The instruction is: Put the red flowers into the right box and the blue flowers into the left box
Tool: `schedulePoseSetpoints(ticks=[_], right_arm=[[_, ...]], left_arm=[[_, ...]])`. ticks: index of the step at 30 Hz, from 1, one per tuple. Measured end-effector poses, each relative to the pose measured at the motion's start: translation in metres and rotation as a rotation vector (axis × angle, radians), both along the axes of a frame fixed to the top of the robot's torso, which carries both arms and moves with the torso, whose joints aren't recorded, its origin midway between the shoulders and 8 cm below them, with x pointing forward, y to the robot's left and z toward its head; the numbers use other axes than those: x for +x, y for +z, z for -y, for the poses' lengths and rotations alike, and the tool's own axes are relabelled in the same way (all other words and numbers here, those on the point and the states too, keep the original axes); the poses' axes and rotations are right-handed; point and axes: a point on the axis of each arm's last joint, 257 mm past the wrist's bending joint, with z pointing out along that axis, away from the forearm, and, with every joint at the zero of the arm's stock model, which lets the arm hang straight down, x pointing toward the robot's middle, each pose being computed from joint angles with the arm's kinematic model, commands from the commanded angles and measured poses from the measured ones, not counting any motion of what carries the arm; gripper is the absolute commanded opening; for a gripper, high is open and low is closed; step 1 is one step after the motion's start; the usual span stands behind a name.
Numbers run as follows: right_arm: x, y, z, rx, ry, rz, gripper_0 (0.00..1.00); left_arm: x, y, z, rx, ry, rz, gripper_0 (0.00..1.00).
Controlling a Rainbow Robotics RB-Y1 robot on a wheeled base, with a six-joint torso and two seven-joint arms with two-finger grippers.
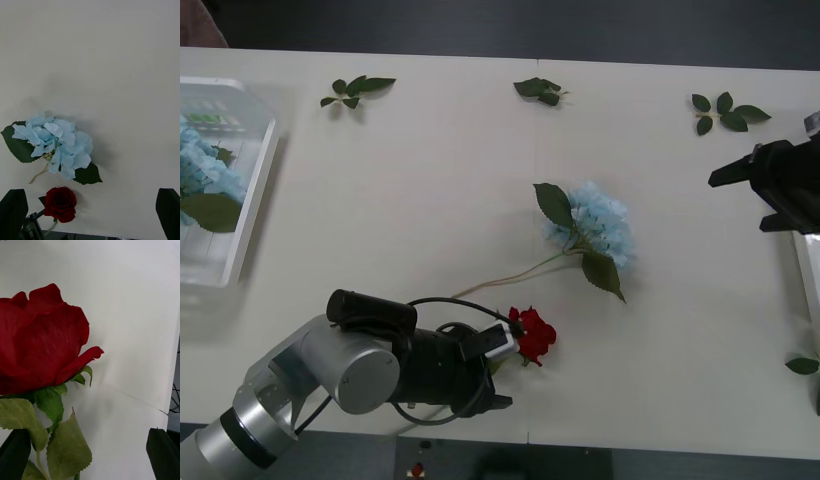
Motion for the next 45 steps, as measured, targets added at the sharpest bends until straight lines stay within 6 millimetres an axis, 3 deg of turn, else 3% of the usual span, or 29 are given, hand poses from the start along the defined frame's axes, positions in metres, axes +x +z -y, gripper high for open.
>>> schedulePoseSetpoints(ticks=[11,19,21,25,27,31,36,45], right_arm=[[-0.010,-0.020,-0.051,0.002,-0.099,-0.122,1.00],[-0.006,-0.012,-0.100,0.007,-0.145,-0.177,1.00],[-0.006,-0.012,-0.112,0.016,-0.154,-0.185,1.00],[-0.009,-0.019,-0.127,-0.018,-0.157,-0.202,1.00],[-0.011,-0.025,-0.135,-0.042,-0.157,-0.211,1.00],[-0.015,-0.036,-0.146,-0.092,-0.160,-0.220,1.00],[-0.011,-0.049,-0.146,-0.166,-0.178,-0.213,1.00],[0.000,-0.071,-0.174,-0.122,-0.188,-0.250,1.00]], left_arm=[[0.001,-0.003,-0.002,0.018,-0.004,0.012,0.88],[0.002,-0.011,-0.009,0.037,0.005,0.006,0.84],[0.004,-0.012,-0.010,0.035,0.013,0.009,0.70],[0.005,-0.014,-0.011,0.038,0.017,0.009,0.12],[0.005,-0.017,-0.013,0.042,0.021,0.003,0.00],[0.005,-0.018,-0.014,0.044,0.022,0.001,0.00],[0.005,-0.018,-0.014,0.044,0.022,0.001,0.00],[0.006,-0.015,-0.010,0.024,0.028,-0.002,0.00]])
